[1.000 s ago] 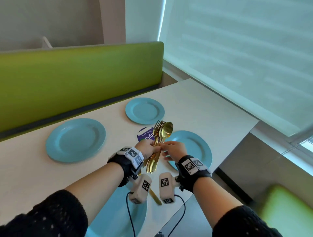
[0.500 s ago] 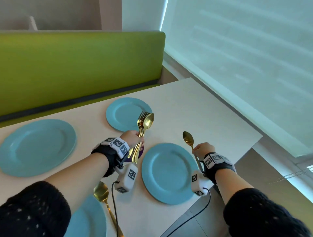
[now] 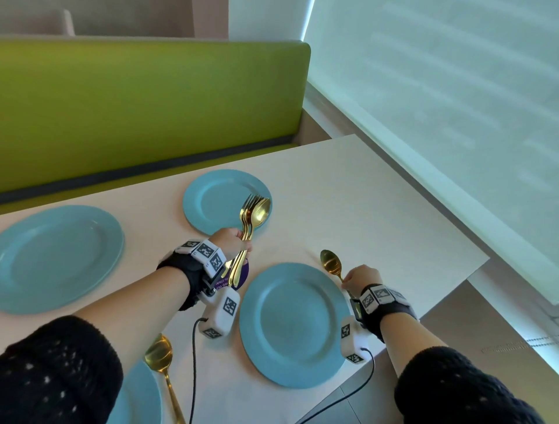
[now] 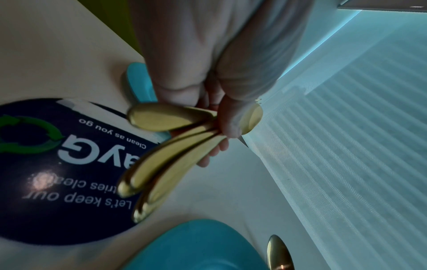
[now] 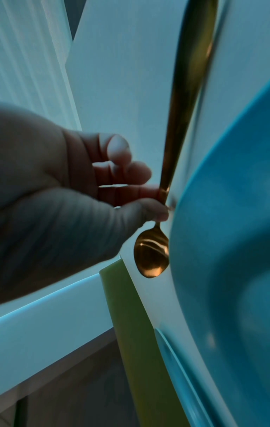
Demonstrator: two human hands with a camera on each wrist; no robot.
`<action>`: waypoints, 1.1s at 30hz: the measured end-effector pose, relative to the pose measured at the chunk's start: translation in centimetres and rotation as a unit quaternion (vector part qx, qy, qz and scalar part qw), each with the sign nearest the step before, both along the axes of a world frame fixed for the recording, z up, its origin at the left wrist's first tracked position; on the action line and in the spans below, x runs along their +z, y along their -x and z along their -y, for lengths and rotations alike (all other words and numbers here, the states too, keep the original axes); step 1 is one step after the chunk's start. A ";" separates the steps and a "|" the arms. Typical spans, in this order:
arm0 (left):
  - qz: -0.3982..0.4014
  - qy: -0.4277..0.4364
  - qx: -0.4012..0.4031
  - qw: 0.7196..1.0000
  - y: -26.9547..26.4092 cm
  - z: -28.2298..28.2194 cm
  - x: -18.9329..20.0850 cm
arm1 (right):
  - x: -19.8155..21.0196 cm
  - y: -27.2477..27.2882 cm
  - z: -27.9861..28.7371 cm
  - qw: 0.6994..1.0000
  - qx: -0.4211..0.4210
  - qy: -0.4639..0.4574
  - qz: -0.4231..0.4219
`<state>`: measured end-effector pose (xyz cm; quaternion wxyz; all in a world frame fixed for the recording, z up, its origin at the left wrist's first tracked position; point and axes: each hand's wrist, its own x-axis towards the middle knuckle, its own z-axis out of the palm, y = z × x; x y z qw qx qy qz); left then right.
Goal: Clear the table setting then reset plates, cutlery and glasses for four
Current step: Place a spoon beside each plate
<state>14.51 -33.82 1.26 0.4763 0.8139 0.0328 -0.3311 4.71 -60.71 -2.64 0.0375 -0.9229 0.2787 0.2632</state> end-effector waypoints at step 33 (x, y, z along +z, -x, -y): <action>0.010 0.011 0.025 1.000 2.4 0.4 0.9 | 1.6 0.3 -2.7 0.990 -0.040 -0.029 0.130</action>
